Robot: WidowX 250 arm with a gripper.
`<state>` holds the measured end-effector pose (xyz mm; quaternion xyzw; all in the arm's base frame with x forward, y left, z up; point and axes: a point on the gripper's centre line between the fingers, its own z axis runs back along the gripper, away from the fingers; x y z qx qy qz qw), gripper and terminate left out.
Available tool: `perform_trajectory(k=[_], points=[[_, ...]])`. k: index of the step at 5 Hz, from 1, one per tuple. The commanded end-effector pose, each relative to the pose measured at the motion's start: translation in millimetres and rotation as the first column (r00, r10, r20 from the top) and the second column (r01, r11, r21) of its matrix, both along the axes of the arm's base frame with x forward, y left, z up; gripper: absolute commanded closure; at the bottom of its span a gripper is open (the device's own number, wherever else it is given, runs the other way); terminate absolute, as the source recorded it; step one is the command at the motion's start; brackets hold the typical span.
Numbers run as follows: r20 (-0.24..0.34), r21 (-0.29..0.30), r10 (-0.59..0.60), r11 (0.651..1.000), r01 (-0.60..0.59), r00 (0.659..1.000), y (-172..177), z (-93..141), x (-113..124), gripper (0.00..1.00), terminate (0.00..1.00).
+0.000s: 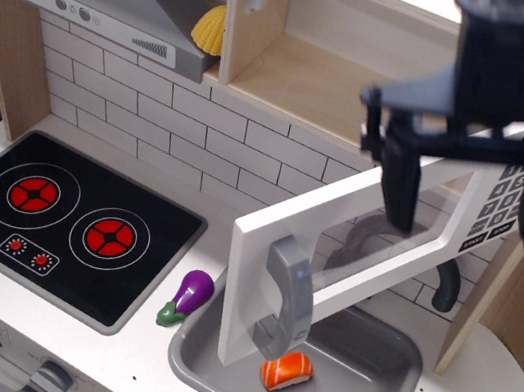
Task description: Close microwave
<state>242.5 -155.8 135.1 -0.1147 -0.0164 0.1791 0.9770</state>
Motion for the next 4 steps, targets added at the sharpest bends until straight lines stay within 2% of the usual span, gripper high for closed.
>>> perform_trajectory(k=[1, 3, 4], points=[[0.028, -0.016, 0.063, 0.998, -0.063, 0.998, -8.9, -42.9, -4.4, 0.0, 0.0], [0.023, 0.062, 0.075, 0.995, -0.077, 0.997, 13.6, -92.1, -4.3, 0.0, 0.0], [0.04, 0.104, 0.103, 0.989, -0.107, 0.994, 36.4, -110.9, 6.5, 0.0, 0.0]])
